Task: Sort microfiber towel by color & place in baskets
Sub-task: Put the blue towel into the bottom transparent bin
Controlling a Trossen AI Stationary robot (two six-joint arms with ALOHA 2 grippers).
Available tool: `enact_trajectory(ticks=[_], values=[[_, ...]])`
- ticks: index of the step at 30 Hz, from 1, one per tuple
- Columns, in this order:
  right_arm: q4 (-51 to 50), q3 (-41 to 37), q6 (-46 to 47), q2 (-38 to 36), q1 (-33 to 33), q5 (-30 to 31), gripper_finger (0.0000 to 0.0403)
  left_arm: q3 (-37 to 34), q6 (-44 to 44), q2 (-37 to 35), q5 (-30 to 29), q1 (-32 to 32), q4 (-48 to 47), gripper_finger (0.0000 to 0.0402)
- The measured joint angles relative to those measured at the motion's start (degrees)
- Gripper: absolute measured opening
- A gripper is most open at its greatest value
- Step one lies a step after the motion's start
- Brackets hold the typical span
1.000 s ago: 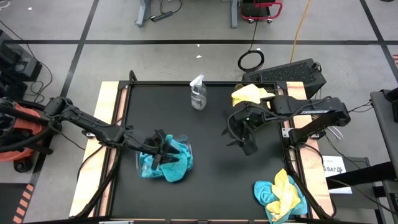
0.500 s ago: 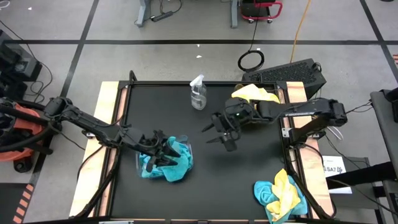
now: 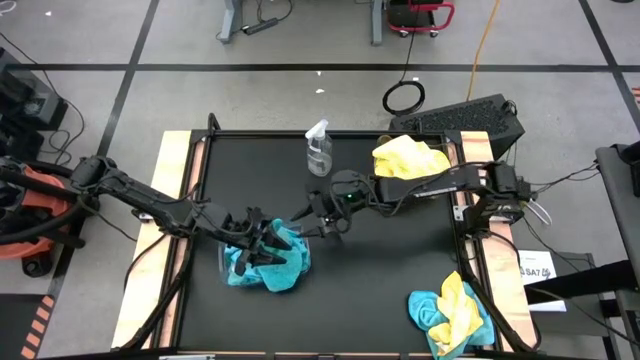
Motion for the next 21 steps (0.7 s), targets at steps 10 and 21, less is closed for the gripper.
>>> enact_trajectory(ticks=[10,21], values=[[5.9,0.2,2.8,6.3,0.0,-0.4,0.0210,0.0,-0.9,0.0,1.6,0.5,2.0,0.0219],[18.9,0.2,9.5,11.5,0.1,0.0,0.0210,0.1,-0.6,0.0,3.3,3.0,4.6,0.0219]])
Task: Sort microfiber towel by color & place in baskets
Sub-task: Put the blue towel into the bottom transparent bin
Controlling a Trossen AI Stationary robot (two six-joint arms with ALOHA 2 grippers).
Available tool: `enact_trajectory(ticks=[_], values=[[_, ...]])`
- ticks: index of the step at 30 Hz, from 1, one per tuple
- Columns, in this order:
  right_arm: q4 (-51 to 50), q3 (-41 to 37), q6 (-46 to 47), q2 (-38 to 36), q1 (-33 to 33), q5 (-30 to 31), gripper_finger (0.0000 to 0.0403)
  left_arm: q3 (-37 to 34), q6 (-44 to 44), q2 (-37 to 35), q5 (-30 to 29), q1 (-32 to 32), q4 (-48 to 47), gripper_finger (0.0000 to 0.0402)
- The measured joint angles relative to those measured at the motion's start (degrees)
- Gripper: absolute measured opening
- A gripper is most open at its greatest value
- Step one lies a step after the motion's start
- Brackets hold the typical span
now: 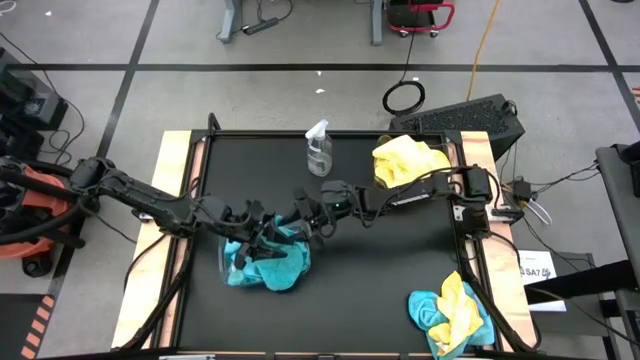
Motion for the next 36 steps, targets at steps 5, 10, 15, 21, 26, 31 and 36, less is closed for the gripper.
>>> enact_trajectory(ticks=[5,10,15,21,26,31,36], values=[[3.2,0.0,0.6,0.6,-0.6,0.0,0.0209,0.0,0.0,0.0,0.0,0.4,0.2,0.0219],[5.3,0.0,0.5,1.2,-0.5,0.2,0.0174,0.0,0.6,0.0,-0.5,0.8,0.9,0.0219],[5.3,0.0,1.8,3.7,-0.5,0.2,0.0095,0.0,1.1,0.0,-0.9,1.7,1.7,0.0219],[6.4,0.0,2.7,4.7,-0.5,0.2,0.0008,0.0,1.1,0.0,-1.1,1.7,1.8,0.0219],[6.5,0.0,2.2,4.6,-0.5,0.1,0.0003,0.0,1.1,0.0,-1.1,1.7,1.8,0.0219],[-0.9,0.1,2.1,4.6,-0.5,0.2,0.0001,0.0,0.1,0.0,-1.2,3.0,1.9,0.0219],[-6.2,0.1,2.0,4.6,-0.5,0.2,0.0001,0.0,-4.0,0.0,-0.4,4.6,2.2,0.0219]])
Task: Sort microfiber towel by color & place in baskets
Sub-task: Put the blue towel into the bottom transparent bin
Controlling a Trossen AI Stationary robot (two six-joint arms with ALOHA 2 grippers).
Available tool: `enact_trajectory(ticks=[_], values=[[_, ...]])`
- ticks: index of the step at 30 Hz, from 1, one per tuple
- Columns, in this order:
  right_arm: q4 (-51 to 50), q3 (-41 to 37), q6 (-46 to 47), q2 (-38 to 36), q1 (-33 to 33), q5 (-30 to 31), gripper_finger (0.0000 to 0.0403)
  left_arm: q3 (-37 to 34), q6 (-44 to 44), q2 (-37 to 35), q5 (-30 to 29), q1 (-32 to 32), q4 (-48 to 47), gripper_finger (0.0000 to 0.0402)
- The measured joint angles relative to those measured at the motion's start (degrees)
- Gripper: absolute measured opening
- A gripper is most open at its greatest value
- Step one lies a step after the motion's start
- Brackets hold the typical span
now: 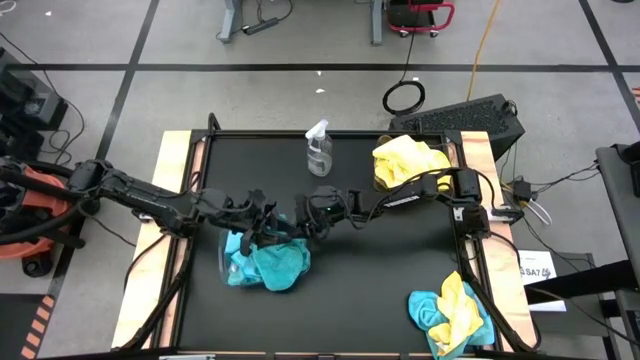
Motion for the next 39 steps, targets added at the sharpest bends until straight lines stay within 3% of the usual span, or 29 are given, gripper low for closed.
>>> enact_trajectory(ticks=[6,9,12,15,22,27,39], values=[[-0.6,0.0,0.9,0.0,0.0,-2.6,0.0000,0.0,-3.8,0.0,11.9,0.4,-1.0,0.0219],[-2.6,0.0,1.4,0.0,0.0,-3.2,0.0000,0.0,-8.5,0.0,16.7,0.0,-7.6,0.0219],[-3.8,0.0,1.4,-0.4,0.0,-3.8,0.0000,0.0,-10.9,0.0,17.7,-1.8,-16.1,0.0219],[-4.1,0.0,1.6,-0.5,-0.1,-5.6,0.0000,0.0,-10.9,0.0,17.0,-3.6,-23.7,0.0219],[-4.6,0.0,3.0,-0.5,-0.1,-6.3,0.0001,0.2,-8.5,0.0,5.8,-4.4,-36.4,0.0219],[-5.2,0.0,3.3,-1.1,-0.3,-7.6,0.0010,0.3,-8.8,0.6,2.3,-4.4,-44.3,0.0219],[-8.0,0.0,1.0,-8.4,-2.1,-7.8,0.0029,0.7,-11.5,12.2,2.1,-4.4,-45.1,0.0219]])
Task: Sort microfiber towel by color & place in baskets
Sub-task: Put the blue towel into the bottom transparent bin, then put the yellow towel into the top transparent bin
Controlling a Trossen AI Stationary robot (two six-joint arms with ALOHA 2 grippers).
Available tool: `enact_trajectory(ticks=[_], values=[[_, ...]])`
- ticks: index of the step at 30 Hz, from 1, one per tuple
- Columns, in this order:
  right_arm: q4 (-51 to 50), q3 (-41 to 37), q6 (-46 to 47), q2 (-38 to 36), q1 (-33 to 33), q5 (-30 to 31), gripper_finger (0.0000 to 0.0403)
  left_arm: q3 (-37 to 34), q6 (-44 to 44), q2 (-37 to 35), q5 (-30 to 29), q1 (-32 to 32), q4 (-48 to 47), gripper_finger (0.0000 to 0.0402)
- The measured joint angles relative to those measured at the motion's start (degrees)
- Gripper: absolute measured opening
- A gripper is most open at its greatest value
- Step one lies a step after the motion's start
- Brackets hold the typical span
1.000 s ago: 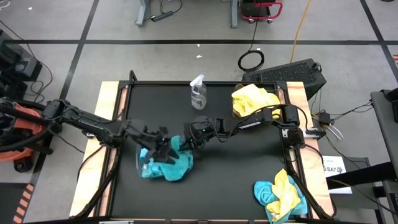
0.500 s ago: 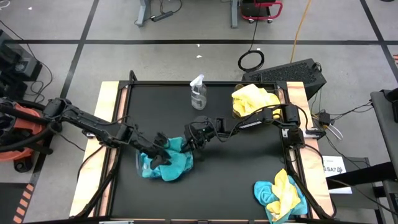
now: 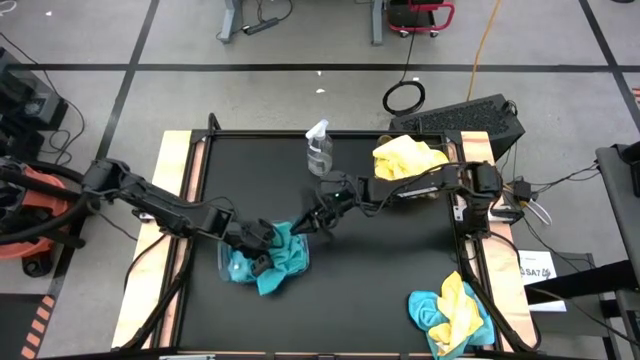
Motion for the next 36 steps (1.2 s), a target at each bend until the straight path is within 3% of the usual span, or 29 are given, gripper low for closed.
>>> enact_trajectory(ticks=[9,21,27,36], values=[[-1.3,0.0,0.1,-8.5,-2.3,-0.2,0.0029,0.1,-4.1,4.0,1.5,0.1,0.4,0.0219],[-3.8,0.0,0.0,-26.6,-2.8,-12.1,0.0029,7.1,-4.9,-1.1,14.7,3.6,-0.8,0.0219],[-13.1,0.0,0.0,-34.7,-2.8,-16.5,0.0029,10.7,-4.5,-4.9,18.0,4.1,-4.4,0.0219],[-33.7,0.1,-0.9,-43.2,-2.8,-16.6,0.0029,12.2,-2.3,-11.6,20.6,4.1,-5.6,0.0219]])
